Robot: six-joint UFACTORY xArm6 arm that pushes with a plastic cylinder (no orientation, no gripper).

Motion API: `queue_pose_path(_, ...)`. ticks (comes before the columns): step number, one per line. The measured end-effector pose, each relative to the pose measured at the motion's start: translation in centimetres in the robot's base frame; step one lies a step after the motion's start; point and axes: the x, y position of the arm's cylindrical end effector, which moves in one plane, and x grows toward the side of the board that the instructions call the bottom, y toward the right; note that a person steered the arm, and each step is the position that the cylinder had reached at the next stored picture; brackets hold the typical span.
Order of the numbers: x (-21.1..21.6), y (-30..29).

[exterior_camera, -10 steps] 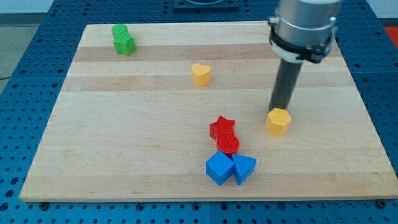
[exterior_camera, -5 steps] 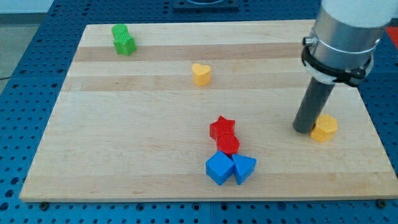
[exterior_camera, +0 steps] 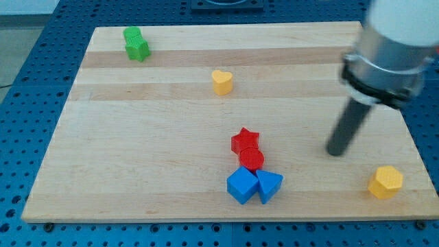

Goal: Push the yellow blocks to the bottom right

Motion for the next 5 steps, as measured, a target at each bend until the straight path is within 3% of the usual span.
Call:
queue_pose_path(1, -4.7, -4.9)
queue_pose_path(3, -10.2, -20.1)
queue_pose_path(4, -15.4, -21.0)
queue_pose_path(5, -13.0, -13.8)
